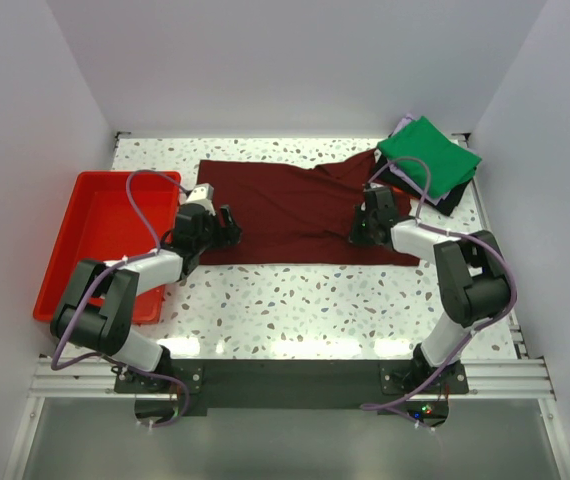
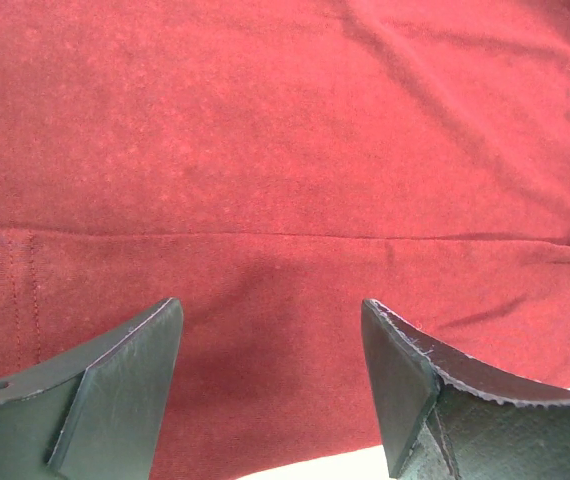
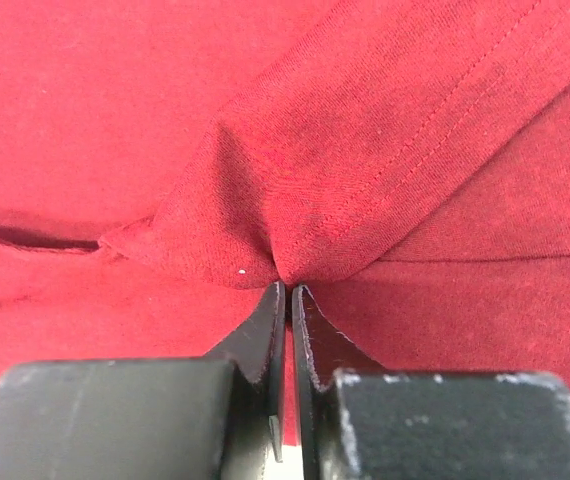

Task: Fold and stack the t-shirts
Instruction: Fold the tshirt

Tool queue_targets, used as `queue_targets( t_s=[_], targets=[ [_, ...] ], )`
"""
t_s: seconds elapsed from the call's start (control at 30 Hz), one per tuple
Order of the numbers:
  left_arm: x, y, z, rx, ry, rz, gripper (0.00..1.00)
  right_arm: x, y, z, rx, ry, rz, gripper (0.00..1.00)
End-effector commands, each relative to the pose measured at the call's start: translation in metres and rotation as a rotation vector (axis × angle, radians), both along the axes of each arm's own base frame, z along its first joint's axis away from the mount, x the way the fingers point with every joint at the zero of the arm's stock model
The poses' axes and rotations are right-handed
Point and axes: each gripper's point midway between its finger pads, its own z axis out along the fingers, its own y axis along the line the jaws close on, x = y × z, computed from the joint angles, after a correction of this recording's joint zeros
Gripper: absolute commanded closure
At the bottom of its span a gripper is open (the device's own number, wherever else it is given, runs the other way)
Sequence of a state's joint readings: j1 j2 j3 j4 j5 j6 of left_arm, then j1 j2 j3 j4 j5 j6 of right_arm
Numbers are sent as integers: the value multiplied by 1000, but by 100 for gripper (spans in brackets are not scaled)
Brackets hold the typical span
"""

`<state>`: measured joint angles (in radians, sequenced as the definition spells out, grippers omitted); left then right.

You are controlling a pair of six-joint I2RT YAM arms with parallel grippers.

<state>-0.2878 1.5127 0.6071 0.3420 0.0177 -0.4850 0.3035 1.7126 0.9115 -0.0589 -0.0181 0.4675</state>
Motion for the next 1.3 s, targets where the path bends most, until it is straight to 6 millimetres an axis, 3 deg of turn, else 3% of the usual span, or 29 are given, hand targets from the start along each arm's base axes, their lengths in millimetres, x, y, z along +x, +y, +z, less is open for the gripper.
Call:
queue_targets(
  t_s=[0.0, 0.37, 0.7, 0.9, 1.13, 1.27],
  targets=[
    [6, 4, 9, 19, -48, 2, 23, 15, 4, 18, 3, -48, 3, 100],
    [7, 8, 5, 26, -40, 10, 23, 57, 22, 42, 9, -92, 35, 100],
    [6, 9, 4, 27, -35, 11, 23, 81, 67, 38, 1, -85, 118, 100],
    [6, 9, 5, 23, -38, 9, 23, 88, 80, 34, -8, -85, 130, 100],
    [6, 8, 3, 22, -31, 4, 23, 97, 83, 41, -9, -107, 133, 89],
    [6, 8, 2, 22, -30, 4, 23, 93, 81, 53, -9, -117, 135, 74]
  ],
)
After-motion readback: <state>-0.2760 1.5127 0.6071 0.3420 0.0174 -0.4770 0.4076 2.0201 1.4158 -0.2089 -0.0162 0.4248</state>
